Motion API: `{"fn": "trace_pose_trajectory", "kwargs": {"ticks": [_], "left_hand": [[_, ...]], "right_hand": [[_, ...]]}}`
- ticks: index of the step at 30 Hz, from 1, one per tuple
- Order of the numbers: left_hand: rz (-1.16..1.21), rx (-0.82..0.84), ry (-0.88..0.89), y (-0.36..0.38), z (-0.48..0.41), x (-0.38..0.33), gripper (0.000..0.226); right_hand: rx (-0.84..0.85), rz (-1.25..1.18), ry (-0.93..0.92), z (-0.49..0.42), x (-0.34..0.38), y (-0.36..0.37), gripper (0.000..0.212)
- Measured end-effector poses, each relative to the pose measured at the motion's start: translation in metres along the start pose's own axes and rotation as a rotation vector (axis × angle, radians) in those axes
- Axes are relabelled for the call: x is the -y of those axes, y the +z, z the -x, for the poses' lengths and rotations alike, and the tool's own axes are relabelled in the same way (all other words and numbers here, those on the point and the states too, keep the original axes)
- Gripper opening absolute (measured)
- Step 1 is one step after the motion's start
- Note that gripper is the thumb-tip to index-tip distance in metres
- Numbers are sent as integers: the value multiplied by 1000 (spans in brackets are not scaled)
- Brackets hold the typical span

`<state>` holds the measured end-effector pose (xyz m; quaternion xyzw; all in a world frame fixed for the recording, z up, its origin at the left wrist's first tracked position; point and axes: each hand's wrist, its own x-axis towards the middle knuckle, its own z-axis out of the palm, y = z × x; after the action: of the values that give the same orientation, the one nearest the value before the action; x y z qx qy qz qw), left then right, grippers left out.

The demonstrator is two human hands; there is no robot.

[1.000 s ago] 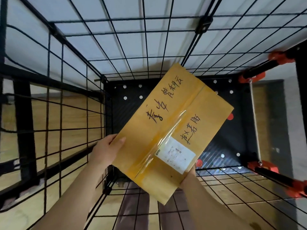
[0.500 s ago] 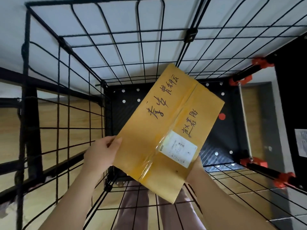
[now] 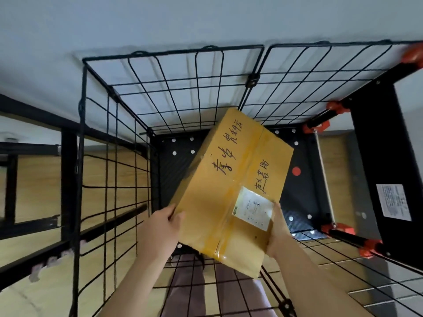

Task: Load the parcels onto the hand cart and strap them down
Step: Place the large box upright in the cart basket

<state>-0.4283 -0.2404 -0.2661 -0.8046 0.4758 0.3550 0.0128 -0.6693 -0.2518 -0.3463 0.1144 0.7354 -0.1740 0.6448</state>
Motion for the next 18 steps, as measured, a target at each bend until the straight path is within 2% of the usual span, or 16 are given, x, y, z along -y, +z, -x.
{"fn": "trace_pose_trajectory", "kwargs": {"ticks": [4, 10, 15, 16, 18], "left_hand": [[50, 77, -55, 0, -8, 3, 39], [118, 37, -66, 11, -3, 5, 39], [85, -14, -213, 11, -31, 16, 46], [136, 18, -232, 14, -41, 16, 38], [451, 164, -303, 23, -59, 18, 18]], "right_hand": [[-130, 115, -78, 2, -6, 7, 89], [-236, 197, -131, -5, -12, 6, 65], [-282, 219, -176, -8, -13, 5, 60], [-289, 224, -174, -10, -12, 7, 59], [-301, 204, -164, -12, -12, 8, 57]]}}
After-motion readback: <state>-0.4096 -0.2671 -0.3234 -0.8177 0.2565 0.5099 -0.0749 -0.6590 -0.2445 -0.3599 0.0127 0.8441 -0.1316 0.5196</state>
